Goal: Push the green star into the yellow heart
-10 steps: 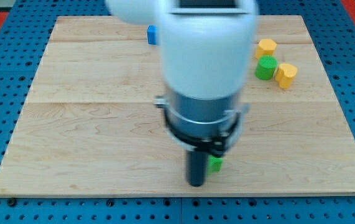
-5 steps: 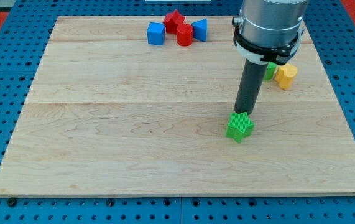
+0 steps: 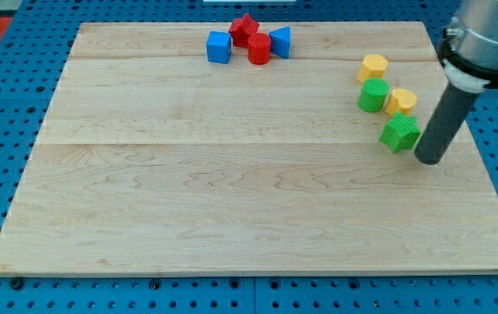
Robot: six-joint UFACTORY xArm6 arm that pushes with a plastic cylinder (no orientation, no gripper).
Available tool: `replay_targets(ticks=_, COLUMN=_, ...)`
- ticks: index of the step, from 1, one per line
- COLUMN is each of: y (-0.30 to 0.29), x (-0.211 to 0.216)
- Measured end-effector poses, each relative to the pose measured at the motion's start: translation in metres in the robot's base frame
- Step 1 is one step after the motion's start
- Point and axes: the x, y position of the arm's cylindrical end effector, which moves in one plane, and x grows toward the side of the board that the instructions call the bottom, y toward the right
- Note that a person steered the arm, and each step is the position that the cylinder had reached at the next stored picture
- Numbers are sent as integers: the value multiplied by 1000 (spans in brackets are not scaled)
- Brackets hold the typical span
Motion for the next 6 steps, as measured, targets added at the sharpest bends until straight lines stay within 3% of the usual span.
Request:
replay_targets(ticks=1, y=-33, x=-2)
replay_targets(ticks=2, y=-70, x=-32)
replay_targets(ticks=3, y=-51, x=17)
replay_targets(ticks=4, y=13, x=35)
replay_targets(ticks=5, y=69, x=-31)
replay_targets(ticks=6, y=57, x=-112)
